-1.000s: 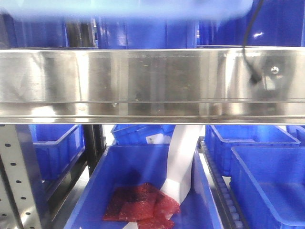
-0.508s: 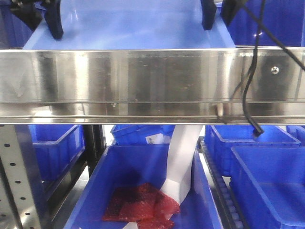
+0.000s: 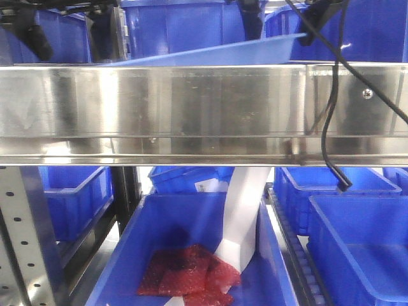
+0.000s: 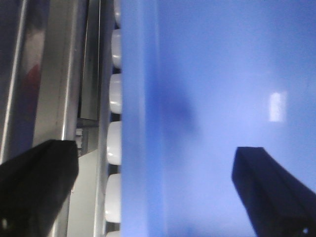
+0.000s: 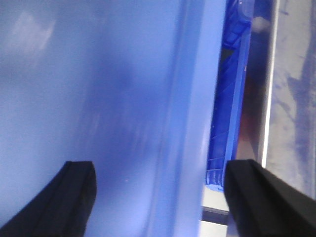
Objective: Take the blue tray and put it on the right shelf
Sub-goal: 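Lower the tray onto the upper shelf rollers with both grippers, then open both grippers and withdraw them from the tray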
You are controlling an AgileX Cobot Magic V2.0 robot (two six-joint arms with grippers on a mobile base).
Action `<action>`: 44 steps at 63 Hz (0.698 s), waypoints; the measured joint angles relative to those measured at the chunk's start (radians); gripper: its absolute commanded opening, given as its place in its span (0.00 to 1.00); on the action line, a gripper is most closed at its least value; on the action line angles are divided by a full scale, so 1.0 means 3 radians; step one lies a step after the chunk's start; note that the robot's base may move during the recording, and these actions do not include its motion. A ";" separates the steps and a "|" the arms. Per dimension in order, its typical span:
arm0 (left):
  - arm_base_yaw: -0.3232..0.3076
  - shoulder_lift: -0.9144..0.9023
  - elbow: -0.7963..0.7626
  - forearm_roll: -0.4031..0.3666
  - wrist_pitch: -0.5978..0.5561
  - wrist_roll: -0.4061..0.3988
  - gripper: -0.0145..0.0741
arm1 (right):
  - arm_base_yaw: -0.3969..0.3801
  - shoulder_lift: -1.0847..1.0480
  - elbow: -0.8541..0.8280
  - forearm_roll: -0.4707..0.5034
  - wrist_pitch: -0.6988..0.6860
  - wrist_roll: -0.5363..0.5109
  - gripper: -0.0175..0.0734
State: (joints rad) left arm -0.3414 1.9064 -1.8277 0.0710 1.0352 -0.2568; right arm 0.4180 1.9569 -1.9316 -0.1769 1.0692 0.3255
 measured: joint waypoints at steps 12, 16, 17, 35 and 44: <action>0.0000 -0.0110 0.0000 -0.0026 0.0027 0.0053 0.82 | 0.0000 -0.0104 0.0000 0.0021 0.0021 0.0000 0.79; 0.0000 -0.0216 0.0000 -0.0054 0.0043 0.0131 0.81 | 0.0000 -0.0202 0.0000 0.0034 0.0044 0.0000 0.68; 0.0000 -0.0262 0.0000 -0.0078 0.0049 0.0167 0.81 | 0.0000 -0.0239 0.0000 0.0043 0.0062 0.0000 0.65; 0.0000 -0.1134 0.0369 -0.0237 0.0096 0.0346 0.37 | 0.0014 -0.1007 0.0256 0.0056 0.0145 0.0000 0.25; 0.0000 -0.1701 0.1019 -0.0272 -0.0094 0.0430 0.12 | 0.0014 -0.1579 0.0835 0.0056 -0.0052 -0.0029 0.25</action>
State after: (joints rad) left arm -0.3414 1.3960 -1.5221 -0.0107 1.0070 -0.1278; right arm 0.4223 1.4833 -1.6813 -0.1600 1.0536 0.3169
